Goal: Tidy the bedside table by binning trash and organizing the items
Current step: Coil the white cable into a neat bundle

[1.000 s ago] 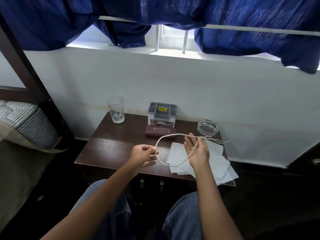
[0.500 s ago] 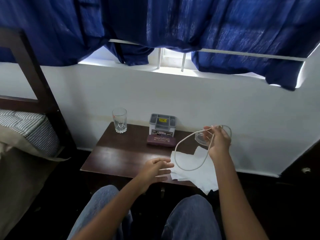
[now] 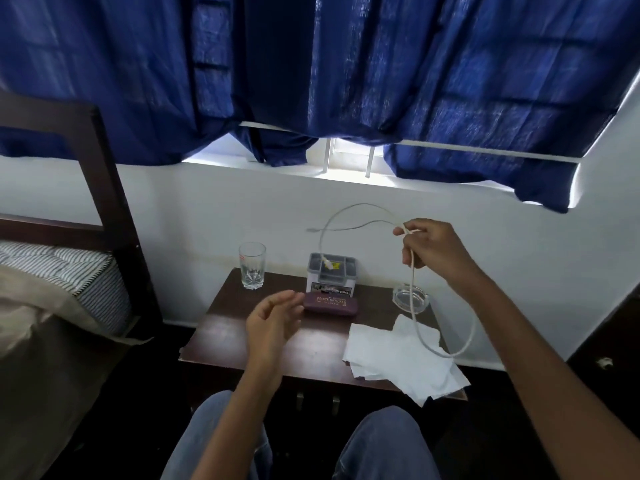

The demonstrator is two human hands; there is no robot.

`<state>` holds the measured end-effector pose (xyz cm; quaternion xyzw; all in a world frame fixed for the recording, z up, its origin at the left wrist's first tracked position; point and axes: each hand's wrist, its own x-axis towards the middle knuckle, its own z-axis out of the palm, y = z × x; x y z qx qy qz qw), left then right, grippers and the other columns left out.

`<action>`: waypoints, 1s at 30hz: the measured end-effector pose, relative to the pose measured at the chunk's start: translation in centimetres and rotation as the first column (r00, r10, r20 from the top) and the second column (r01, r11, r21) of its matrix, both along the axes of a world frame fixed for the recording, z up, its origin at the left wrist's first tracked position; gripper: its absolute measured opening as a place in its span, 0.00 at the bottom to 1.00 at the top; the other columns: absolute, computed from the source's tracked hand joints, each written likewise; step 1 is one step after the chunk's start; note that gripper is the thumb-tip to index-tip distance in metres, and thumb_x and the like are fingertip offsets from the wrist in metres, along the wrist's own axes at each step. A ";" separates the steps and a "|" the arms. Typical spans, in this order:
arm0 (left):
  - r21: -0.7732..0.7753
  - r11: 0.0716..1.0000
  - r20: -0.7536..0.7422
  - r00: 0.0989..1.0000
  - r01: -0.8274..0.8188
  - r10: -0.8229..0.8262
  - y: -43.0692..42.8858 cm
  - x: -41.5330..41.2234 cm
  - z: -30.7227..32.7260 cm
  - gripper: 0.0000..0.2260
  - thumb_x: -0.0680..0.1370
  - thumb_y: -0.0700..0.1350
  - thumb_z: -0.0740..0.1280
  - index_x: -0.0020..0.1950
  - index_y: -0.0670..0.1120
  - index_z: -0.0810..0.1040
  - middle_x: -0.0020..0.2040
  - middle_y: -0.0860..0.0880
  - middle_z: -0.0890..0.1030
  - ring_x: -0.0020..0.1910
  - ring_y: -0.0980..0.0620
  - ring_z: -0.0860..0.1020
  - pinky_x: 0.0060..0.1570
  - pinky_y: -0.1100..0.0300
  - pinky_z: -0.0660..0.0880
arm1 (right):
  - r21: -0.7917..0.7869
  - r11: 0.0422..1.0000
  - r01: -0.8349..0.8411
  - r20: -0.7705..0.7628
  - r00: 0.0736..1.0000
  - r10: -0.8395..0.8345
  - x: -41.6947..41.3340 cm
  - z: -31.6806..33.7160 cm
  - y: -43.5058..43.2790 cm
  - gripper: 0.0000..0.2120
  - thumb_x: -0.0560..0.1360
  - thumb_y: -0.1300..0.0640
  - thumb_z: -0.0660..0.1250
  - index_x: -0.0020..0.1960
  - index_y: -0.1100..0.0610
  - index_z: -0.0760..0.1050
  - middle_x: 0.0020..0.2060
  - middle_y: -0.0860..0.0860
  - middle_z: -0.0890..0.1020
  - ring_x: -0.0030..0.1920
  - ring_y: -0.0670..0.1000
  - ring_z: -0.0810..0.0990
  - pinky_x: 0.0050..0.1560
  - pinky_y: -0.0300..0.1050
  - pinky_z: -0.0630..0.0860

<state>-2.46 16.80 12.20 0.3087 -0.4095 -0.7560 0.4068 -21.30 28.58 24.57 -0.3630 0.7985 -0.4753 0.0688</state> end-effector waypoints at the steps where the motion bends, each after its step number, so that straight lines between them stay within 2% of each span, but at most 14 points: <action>1: -0.038 0.997 -0.005 0.998 -0.070 0.070 0.0 0.7 0.2 0.10 0.78 0.33 0.60 0.48 0.44 0.78 0.48 0.48 0.83 0.44 0.54 0.79 0.46 0.60 0.75 | 0.005 1.000 -0.024 -0.040 0.999 0.024 0.6 0.4 0.1 0.10 0.75 0.66 0.59 0.50 0.58 0.77 0.29 0.54 0.78 0.30 0.50 0.76 0.34 0.39 0.74; 4: -0.184 0.960 0.036 0.975 -0.211 0.221 0.1 2.7 0.0 0.14 0.77 0.32 0.62 0.58 0.46 0.76 0.55 0.50 0.79 0.53 0.54 0.76 0.55 0.57 0.73 | 0.033 0.992 -0.119 -0.049 0.992 0.120 2.7 1.0 0.6 0.12 0.75 0.68 0.58 0.48 0.58 0.78 0.28 0.54 0.77 0.29 0.49 0.74 0.32 0.36 0.73; 6: -0.224 0.963 0.068 0.983 -0.150 0.170 0.2 3.5 -0.9 0.19 0.76 0.33 0.65 0.65 0.48 0.72 0.59 0.52 0.76 0.56 0.54 0.75 0.59 0.56 0.70 | 0.033 0.982 -0.188 0.002 0.982 0.188 4.4 0.8 1.0 0.14 0.75 0.70 0.57 0.48 0.59 0.79 0.27 0.54 0.76 0.28 0.48 0.73 0.33 0.37 0.74; 7: -0.200 0.977 0.076 0.992 -0.079 0.096 0.4 3.8 -1.4 0.20 0.75 0.35 0.66 0.65 0.49 0.72 0.59 0.52 0.76 0.56 0.53 0.76 0.59 0.55 0.70 | 0.030 0.977 -0.212 0.026 0.977 0.211 5.3 0.5 1.2 0.14 0.75 0.70 0.56 0.48 0.59 0.79 0.27 0.54 0.76 0.28 0.48 0.73 0.33 0.37 0.74; 10: -0.139 0.984 0.151 0.984 0.115 -0.094 1.3 4.3 -3.6 0.12 0.75 0.39 0.68 0.56 0.51 0.78 0.54 0.51 0.82 0.53 0.54 0.79 0.53 0.56 0.74 | 0.023 0.969 -0.247 0.108 0.964 0.243 7.2 -0.9 1.7 0.16 0.76 0.71 0.55 0.47 0.57 0.79 0.27 0.55 0.74 0.27 0.49 0.72 0.30 0.36 0.72; 12: -0.106 0.980 0.167 0.975 0.169 -0.150 2.2 4.4 -4.6 0.08 0.75 0.40 0.67 0.51 0.51 0.81 0.51 0.52 0.83 0.51 0.54 0.79 0.49 0.58 0.74 | 0.028 0.973 -0.228 0.146 0.964 0.221 7.8 -2.5 1.9 0.16 0.75 0.70 0.55 0.48 0.56 0.79 0.25 0.52 0.72 0.25 0.48 0.68 0.28 0.38 0.68; 15: -0.017 0.977 0.175 0.963 0.213 -0.207 3.1 4.2 -5.4 0.06 0.76 0.41 0.67 0.41 0.50 0.81 0.50 0.50 0.83 0.48 0.54 0.78 0.51 0.57 0.73 | -0.007 0.990 -0.143 0.234 0.962 0.140 7.8 -4.9 2.5 0.16 0.75 0.70 0.54 0.51 0.59 0.78 0.25 0.48 0.66 0.25 0.45 0.62 0.27 0.38 0.60; 18: -0.045 0.967 0.215 0.947 0.252 -0.237 3.4 4.2 -5.8 0.06 0.77 0.43 0.65 0.42 0.47 0.79 0.48 0.49 0.83 0.48 0.52 0.79 0.52 0.56 0.72 | -0.059 0.994 -0.090 0.288 0.952 0.103 7.7 -6.0 3.3 0.19 0.75 0.70 0.56 0.56 0.53 0.78 0.24 0.46 0.64 0.25 0.45 0.58 0.25 0.37 0.57; 20: -0.090 0.964 0.229 0.947 0.252 -0.226 3.1 4.3 -5.9 0.07 0.79 0.42 0.62 0.44 0.43 0.77 0.42 0.48 0.82 0.42 0.52 0.79 0.46 0.60 0.75 | -0.060 0.993 -0.101 0.240 0.964 0.113 7.8 -6.2 3.9 0.18 0.75 0.69 0.61 0.57 0.49 0.78 0.25 0.45 0.68 0.23 0.43 0.59 0.24 0.34 0.58; 22: -0.083 0.967 0.201 0.954 0.241 -0.220 2.7 4.6 -5.7 0.07 0.80 0.40 0.61 0.43 0.42 0.75 0.33 0.47 0.76 0.29 0.56 0.74 0.33 0.64 0.74 | -0.055 0.993 -0.100 0.190 0.976 0.109 8.1 -6.2 4.5 0.13 0.74 0.67 0.66 0.55 0.55 0.80 0.24 0.41 0.75 0.20 0.41 0.65 0.23 0.30 0.61; 24: -0.068 0.967 0.176 0.957 0.247 -0.232 2.4 5.0 -5.6 0.08 0.79 0.40 0.62 0.41 0.42 0.76 0.29 0.49 0.72 0.22 0.59 0.68 0.23 0.67 0.68 | -0.069 0.995 -0.072 0.142 0.987 0.081 8.1 -6.5 4.9 0.10 0.73 0.68 0.67 0.53 0.60 0.80 0.23 0.37 0.77 0.23 0.37 0.72 0.25 0.26 0.65; 26: -0.037 0.965 0.125 0.959 0.260 -0.254 2.1 5.5 -5.7 0.08 0.79 0.41 0.62 0.42 0.42 0.78 0.29 0.50 0.73 0.22 0.59 0.67 0.21 0.68 0.65 | -0.108 0.994 -0.026 0.111 0.993 0.038 7.8 -6.9 5.4 0.10 0.73 0.68 0.68 0.53 0.62 0.81 0.27 0.39 0.80 0.25 0.34 0.74 0.29 0.24 0.68; 28: 0.046 0.958 0.046 0.957 0.283 -0.285 1.7 5.8 -5.8 0.08 0.79 0.42 0.61 0.48 0.42 0.80 0.32 0.50 0.77 0.23 0.58 0.69 0.23 0.66 0.67 | -0.151 0.988 0.038 0.136 0.991 -0.017 7.4 -7.3 6.0 0.08 0.73 0.66 0.68 0.51 0.61 0.82 0.34 0.43 0.82 0.25 0.35 0.74 0.28 0.25 0.67; 30: 0.113 0.935 0.022 0.940 0.335 -0.340 1.1 6.0 -6.0 0.08 0.79 0.41 0.61 0.53 0.43 0.79 0.34 0.49 0.80 0.24 0.57 0.71 0.25 0.65 0.69 | -0.170 0.980 0.104 0.172 0.982 -0.074 6.9 -8.0 6.4 0.07 0.73 0.63 0.69 0.49 0.60 0.83 0.30 0.42 0.81 0.22 0.39 0.70 0.25 0.28 0.64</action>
